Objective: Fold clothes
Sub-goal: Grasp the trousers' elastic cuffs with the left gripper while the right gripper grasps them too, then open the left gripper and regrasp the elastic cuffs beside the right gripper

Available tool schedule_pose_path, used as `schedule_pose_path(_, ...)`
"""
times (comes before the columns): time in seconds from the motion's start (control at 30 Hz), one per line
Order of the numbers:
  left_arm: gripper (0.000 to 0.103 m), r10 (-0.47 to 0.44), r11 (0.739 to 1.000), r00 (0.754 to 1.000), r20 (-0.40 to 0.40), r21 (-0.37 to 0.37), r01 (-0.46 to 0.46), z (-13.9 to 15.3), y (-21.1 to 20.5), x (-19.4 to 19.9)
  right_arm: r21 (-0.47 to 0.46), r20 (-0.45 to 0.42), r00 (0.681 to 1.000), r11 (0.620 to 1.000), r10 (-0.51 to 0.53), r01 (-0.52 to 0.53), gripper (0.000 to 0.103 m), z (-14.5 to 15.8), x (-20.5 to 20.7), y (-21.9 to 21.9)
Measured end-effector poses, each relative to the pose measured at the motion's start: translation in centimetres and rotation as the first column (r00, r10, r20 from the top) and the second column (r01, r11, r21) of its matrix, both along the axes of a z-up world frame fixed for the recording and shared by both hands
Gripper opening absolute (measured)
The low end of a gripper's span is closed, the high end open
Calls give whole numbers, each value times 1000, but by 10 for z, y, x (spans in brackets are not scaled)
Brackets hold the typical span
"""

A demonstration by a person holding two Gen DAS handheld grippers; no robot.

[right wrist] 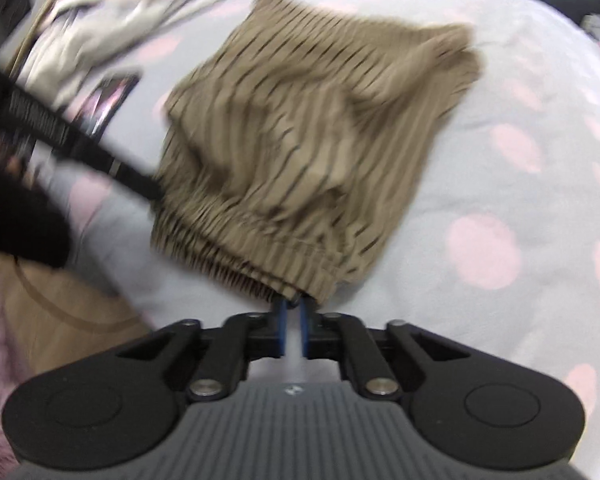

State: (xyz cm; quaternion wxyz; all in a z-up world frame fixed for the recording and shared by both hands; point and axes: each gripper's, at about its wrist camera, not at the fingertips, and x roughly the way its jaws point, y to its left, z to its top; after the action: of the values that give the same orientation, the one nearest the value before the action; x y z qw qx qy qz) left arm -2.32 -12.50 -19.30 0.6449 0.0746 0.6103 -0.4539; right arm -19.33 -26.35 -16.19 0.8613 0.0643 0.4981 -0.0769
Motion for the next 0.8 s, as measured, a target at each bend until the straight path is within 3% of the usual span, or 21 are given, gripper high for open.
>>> schedule_pose_path(0.23, 1, -31, 997, 999, -16, 76, 32, -17, -9, -12, -40, -36, 999, 999, -28, 27, 3, -14, 14, -3)
schedule_pose_path(0.37, 1, 8, 992, 999, -53, 124, -1, -35, -8, -12, -15, -48, 998, 999, -47, 46, 3, -20, 21, -11)
schedule_pose_path(0.47, 3, 25, 996, 996, -90, 93, -16, -30, -1, -10, -11, -48, 998, 999, -44, 44, 3, -20, 20, -12)
schedule_pose_path(0.6, 54, 76, 996, 988, -137, -44, -83, -10, 9, -3, 0, -49, 998, 999, -47, 47, 3, -21, 15, -12)
schedule_pose_path(0.7, 54, 136, 988, 985, -110, -60, -143, -6, 14, 2, 9, -54, 997, 999, -51, 52, 4, -21, 16, -13)
schedule_pose_path(0.8, 44, 136, 990, 984, -111, -17, -139, -17, 5, 3, 6, -59, 997, 999, -46, 46, 4, -21, 16, -12)
